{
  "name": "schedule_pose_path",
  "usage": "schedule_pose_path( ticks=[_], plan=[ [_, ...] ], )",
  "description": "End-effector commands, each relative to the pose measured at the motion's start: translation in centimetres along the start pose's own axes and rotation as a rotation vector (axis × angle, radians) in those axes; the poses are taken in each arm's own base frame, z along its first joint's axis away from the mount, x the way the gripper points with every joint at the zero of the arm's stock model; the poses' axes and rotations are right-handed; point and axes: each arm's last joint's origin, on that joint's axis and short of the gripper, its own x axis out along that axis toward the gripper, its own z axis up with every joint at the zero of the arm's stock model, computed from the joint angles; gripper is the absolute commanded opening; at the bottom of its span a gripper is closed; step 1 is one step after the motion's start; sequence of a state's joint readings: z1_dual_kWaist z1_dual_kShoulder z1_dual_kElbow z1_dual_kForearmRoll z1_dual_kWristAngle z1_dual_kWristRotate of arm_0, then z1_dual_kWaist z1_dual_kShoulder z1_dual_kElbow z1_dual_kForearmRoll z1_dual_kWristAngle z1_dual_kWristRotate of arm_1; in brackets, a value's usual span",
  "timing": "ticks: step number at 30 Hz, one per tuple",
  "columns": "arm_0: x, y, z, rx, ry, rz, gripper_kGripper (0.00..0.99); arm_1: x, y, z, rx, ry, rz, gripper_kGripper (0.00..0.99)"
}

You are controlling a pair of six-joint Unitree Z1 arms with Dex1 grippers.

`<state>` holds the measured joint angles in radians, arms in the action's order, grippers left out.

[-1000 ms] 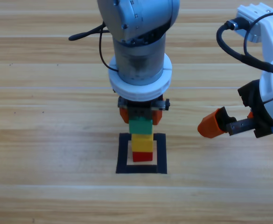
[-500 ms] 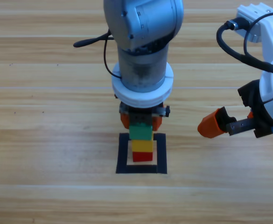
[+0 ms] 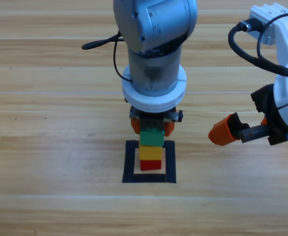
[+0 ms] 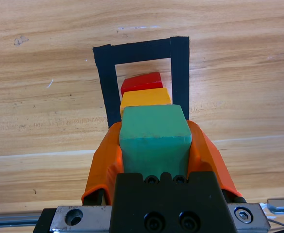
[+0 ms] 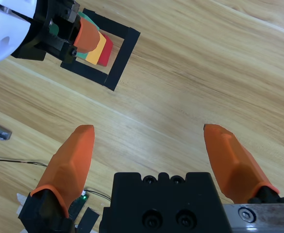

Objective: Stack the blocks in the rectangular block: red at the bottom, yellow in the middle, green on top

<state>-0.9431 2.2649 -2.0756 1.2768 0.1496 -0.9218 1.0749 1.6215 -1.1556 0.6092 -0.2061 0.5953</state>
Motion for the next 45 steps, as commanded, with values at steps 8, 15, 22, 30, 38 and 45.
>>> schedule_pose_path(
  ticks=[8, 15, 22, 30, 38, 45],
  plan=[
    [2.7, -1.0, -0.7, 0.034, 0.041, 0.054, 0.038, 1.9, -0.4, 0.3, -0.006, 0.034, -0.042, 0.99],
    [2.8, -0.9, -0.6, 0.037, 0.041, 0.055, 0.135, 1.9, -0.3, 0.3, -0.023, 0.035, -0.039, 0.99],
    [2.1, -0.7, -0.6, 0.036, 0.031, 0.043, 0.95, 1.4, -0.5, 0.2, -0.023, 0.031, -0.025, 0.99],
    [0.9, -0.5, -0.4, 0.024, 0.003, 0.028, 0.99, 1.2, -0.5, 0.2, -0.022, 0.026, -0.022, 0.99],
    [-11.2, 3.2, -5.0, -0.069, -0.28, -0.079, 0.99, 0.5, -0.6, 0.0, -0.038, 0.028, 0.015, 0.99],
    [-13.5, 11.2, -13.5, -0.034, -0.457, -0.209, 0.99, 0.6, -0.5, -0.4, -0.065, 0.063, 0.062, 0.99]
  ],
)
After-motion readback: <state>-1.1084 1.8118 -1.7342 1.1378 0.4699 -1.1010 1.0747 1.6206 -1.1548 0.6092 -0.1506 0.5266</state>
